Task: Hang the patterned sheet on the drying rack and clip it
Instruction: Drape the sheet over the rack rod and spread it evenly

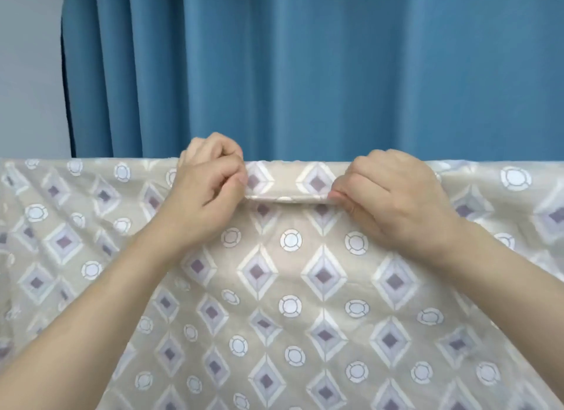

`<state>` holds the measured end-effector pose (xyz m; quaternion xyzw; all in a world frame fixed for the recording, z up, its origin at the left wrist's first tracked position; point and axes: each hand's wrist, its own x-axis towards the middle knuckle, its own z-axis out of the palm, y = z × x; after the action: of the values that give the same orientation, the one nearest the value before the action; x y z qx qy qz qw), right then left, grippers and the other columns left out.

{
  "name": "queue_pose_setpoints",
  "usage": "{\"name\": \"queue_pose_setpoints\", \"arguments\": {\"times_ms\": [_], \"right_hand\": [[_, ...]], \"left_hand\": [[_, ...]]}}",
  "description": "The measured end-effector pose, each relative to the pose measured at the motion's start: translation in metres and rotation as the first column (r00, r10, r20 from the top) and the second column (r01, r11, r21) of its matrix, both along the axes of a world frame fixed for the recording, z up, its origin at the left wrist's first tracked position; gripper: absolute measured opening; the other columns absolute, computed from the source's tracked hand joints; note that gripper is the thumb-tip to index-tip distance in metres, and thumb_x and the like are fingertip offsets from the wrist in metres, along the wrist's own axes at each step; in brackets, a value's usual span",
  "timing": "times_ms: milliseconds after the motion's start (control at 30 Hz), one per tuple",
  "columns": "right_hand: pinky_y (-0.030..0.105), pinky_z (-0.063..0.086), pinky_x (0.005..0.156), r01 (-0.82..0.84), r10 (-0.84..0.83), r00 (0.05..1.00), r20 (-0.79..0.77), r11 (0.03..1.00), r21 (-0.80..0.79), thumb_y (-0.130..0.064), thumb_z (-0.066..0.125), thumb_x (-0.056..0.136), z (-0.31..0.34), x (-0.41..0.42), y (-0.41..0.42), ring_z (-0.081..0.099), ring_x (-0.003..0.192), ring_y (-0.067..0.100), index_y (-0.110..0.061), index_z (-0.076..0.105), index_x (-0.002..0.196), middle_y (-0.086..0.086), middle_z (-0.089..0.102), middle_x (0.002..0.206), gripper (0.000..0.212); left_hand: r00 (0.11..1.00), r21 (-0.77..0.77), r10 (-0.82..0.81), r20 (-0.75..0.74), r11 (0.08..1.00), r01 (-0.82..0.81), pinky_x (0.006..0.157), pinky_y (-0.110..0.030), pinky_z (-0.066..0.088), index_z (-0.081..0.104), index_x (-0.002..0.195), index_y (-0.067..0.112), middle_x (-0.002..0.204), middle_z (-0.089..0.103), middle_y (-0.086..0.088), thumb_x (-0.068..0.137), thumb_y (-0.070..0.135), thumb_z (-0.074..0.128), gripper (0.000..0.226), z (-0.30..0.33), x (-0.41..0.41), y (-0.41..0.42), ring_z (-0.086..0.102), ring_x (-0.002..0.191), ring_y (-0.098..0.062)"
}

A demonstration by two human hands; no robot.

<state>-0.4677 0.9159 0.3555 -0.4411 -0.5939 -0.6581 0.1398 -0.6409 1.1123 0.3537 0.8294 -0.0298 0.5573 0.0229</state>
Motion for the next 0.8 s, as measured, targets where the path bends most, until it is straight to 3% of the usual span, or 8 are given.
{"name": "queue_pose_setpoints", "arguments": {"times_ms": [67,200,300,400,533,633,733,800], "right_hand": [[0.039,0.036,0.052,0.017,-0.017,0.999,-0.047,1.000,-0.002,-0.015,0.051,0.098,0.001,0.008,-0.009,0.047,0.056,0.030,0.000,0.067,0.078,0.013,0.057,0.070,0.030],[0.043,0.039,0.067,0.136,-0.075,0.945,-0.319,0.976,0.171,-0.024,0.043,0.098,0.010,0.018,-0.037,0.051,0.073,0.033,-0.002,0.066,0.094,0.015,0.060,0.088,0.032],[0.036,0.033,0.061,0.416,-0.298,0.747,-0.595,0.907,0.068,-0.040,0.028,0.101,0.017,0.018,-0.063,0.049,0.072,0.032,-0.007,0.059,0.078,0.009,0.055,0.077,0.051],[0.034,0.033,0.054,0.573,-0.480,0.522,-0.705,0.810,-0.127,-0.047,0.022,0.100,0.019,0.024,-0.085,0.050,0.060,0.032,-0.007,0.046,0.056,0.008,0.054,0.056,0.064],[0.033,0.026,0.055,0.487,-0.367,0.700,-0.613,0.873,0.034,-0.037,0.024,0.103,0.008,0.036,-0.096,0.042,0.058,0.029,-0.015,0.032,0.060,0.000,0.042,0.057,0.049],[0.032,0.027,0.064,0.336,-0.170,0.793,-0.584,0.923,0.187,-0.032,0.028,0.101,0.001,0.047,-0.099,0.038,0.068,0.020,-0.013,0.050,0.076,-0.003,0.044,0.073,0.038],[0.033,0.032,0.071,0.105,0.114,0.803,-0.585,0.939,0.326,-0.025,0.033,0.101,0.002,0.046,-0.107,0.039,0.074,0.016,-0.007,0.053,0.083,-0.003,0.046,0.079,0.033],[0.034,0.031,0.078,0.165,0.068,0.816,-0.574,0.924,0.344,-0.032,0.036,0.099,0.005,0.047,-0.116,0.043,0.081,0.018,-0.009,0.057,0.091,0.000,0.051,0.087,0.032]], "left_hand": [[0.990,0.099,0.143,0.009,0.985,-0.143,0.082,-0.041,0.036,0.056,0.071,0.015,0.092,0.049,0.006,0.087,0.025,0.046,0.022,0.002,0.010,-0.014,0.040,0.089,-0.021],[0.990,0.155,0.141,0.018,0.978,-0.142,0.081,-0.037,0.036,0.058,0.100,0.016,0.099,0.054,0.004,0.086,0.026,0.047,0.020,0.009,0.036,-0.051,0.046,0.089,-0.021],[0.987,0.125,0.157,0.018,0.979,-0.158,0.082,-0.041,0.039,0.059,0.102,0.020,0.096,0.060,0.005,0.092,0.033,0.039,0.027,0.016,0.055,-0.074,0.054,0.087,-0.022],[0.985,0.117,0.171,0.009,0.978,-0.171,0.075,-0.040,0.039,0.057,0.088,0.018,0.081,0.060,0.005,0.095,0.034,0.028,0.034,0.015,0.072,-0.090,0.056,0.076,-0.024],[0.988,-0.023,0.119,0.099,0.993,-0.117,0.078,-0.037,0.033,0.047,0.084,0.022,0.077,0.055,0.008,0.096,0.022,0.032,0.019,0.008,0.088,-0.111,0.049,0.071,-0.020],[0.985,-0.320,-0.015,0.169,0.945,0.070,0.084,-0.037,0.033,0.048,0.085,0.023,0.071,0.050,0.008,0.101,0.026,0.031,0.023,0.007,0.091,-0.122,0.032,0.078,-0.011],[0.857,-0.527,-0.404,0.320,0.676,0.515,0.070,-0.036,0.038,0.049,0.077,0.027,0.064,0.043,0.014,0.100,0.032,0.037,0.026,0.011,0.086,-0.126,0.039,0.076,-0.015],[0.736,-0.544,-0.519,0.434,0.501,0.673,0.054,-0.028,0.033,0.046,0.071,0.022,0.061,0.040,0.006,0.099,0.022,0.041,0.028,0.011,0.081,-0.124,0.035,0.060,-0.012]]}}
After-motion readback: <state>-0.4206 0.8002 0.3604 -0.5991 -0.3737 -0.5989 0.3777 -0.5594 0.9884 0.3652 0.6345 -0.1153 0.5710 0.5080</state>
